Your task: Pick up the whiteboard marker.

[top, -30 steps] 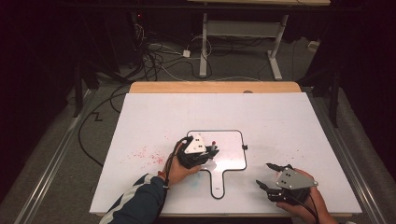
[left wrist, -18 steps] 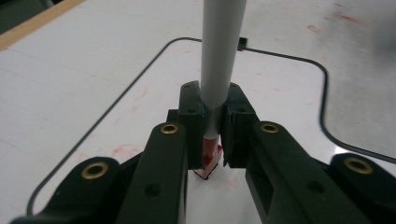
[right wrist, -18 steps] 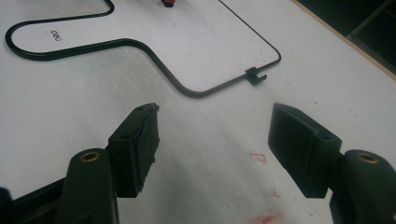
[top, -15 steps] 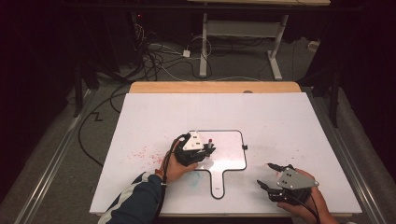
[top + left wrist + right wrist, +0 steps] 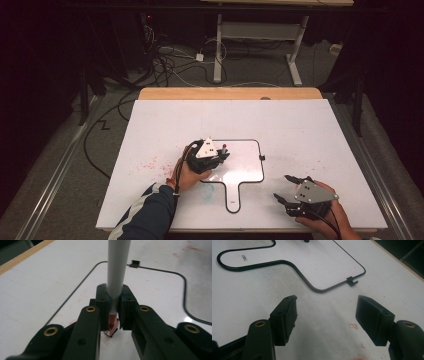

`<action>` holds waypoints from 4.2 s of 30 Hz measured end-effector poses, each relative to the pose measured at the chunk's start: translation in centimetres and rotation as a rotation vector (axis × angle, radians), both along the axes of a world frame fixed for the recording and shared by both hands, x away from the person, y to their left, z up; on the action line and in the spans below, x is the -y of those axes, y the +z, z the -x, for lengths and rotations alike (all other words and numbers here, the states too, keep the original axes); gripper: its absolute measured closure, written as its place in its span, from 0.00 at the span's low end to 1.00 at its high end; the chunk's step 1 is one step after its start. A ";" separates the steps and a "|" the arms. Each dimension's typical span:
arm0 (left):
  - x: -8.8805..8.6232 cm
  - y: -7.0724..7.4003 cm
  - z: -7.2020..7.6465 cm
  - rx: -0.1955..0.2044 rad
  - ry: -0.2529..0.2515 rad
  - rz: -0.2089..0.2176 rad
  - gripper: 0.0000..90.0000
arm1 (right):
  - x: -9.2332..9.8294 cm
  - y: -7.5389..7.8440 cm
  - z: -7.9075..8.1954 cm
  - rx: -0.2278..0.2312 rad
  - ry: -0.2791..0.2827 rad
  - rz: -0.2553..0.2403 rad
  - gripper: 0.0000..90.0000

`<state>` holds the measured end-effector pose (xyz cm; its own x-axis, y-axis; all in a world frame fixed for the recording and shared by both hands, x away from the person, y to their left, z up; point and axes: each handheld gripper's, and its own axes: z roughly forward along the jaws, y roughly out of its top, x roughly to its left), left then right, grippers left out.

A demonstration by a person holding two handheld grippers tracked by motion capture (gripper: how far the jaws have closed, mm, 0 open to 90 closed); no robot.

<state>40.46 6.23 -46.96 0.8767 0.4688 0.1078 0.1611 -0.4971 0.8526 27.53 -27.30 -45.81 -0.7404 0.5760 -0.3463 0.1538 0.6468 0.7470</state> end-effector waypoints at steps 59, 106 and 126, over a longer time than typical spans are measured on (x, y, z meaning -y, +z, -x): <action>-2.3 -0.4 -5.3 -0.021 0.169 0.041 0.87 | 0.0 -0.3 -0.1 -0.013 0.008 0.012 0.38; -2.3 0.3 -2.9 0.011 0.045 -0.068 0.87 | 0.0 -0.2 0.1 0.003 -0.005 0.014 0.38; -2.9 -0.5 -1.6 -0.055 0.028 0.054 0.87 | -0.1 0.0 0.2 0.014 0.008 0.021 0.38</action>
